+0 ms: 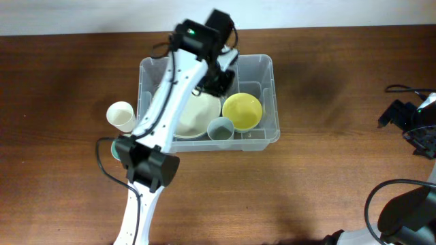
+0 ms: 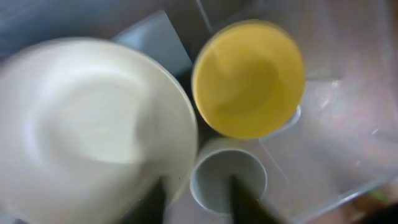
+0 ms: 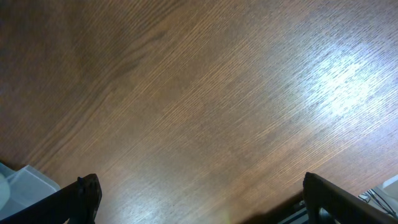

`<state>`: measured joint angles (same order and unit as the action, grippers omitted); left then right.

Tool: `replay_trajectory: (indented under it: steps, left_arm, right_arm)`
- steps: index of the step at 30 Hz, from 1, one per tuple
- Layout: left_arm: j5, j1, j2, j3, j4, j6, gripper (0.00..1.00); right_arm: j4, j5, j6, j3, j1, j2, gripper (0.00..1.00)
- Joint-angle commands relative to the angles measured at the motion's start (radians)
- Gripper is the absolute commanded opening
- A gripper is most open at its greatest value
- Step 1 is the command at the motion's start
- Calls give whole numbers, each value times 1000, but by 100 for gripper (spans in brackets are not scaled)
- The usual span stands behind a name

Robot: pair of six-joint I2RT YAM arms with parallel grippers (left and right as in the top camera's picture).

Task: Pack container
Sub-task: 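Move the left gripper to the cream cup and grasp its rim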

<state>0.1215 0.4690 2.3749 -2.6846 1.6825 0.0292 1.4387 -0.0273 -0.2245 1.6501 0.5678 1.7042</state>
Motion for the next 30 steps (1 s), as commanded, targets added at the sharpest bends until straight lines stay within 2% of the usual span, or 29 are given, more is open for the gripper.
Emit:
replay_trajectory:
  steps: [1, 3, 4, 6, 8, 13, 17, 23, 27, 30]
  left_arm:
    - [-50, -61, -65, -87, 5, 43, 49]
    - [-97, -98, -94, -87, 5, 64, 62]
    - [-118, -119, -109, -87, 5, 75, 74]
    - [-140, -171, -141, -87, 5, 99, 84]
    - [-145, -226, -172, -85, 5, 115, 99]
    - [-144, -399, -251, -61, 5, 166, 99]
    - [-133, -476, -269, -11, 5, 177, 99]
    - [-245, -563, -270, 177, 5, 264, 100]
    - [-249, -624, -270, 309, 4, 330, 100]
    - [-244, -665, -269, 400, -30, 330, 100]
  right_arm:
    - [0, 2, 8, -1, 2, -13, 99]
    - [0, 2, 8, -1, 2, -13, 99]
    - [0, 2, 8, -1, 2, -13, 99]
    - [0, 2, 7, -1, 2, -13, 99]
    - [0, 2, 8, -1, 2, -13, 99]
    - [0, 2, 7, -1, 2, -13, 99]
    - [0, 2, 8, -1, 2, -13, 99]
    - [0, 2, 8, -1, 2, -13, 99]
    - [0, 2, 7, -1, 2, -13, 99]
    - [0, 2, 8, -1, 2, -13, 99]
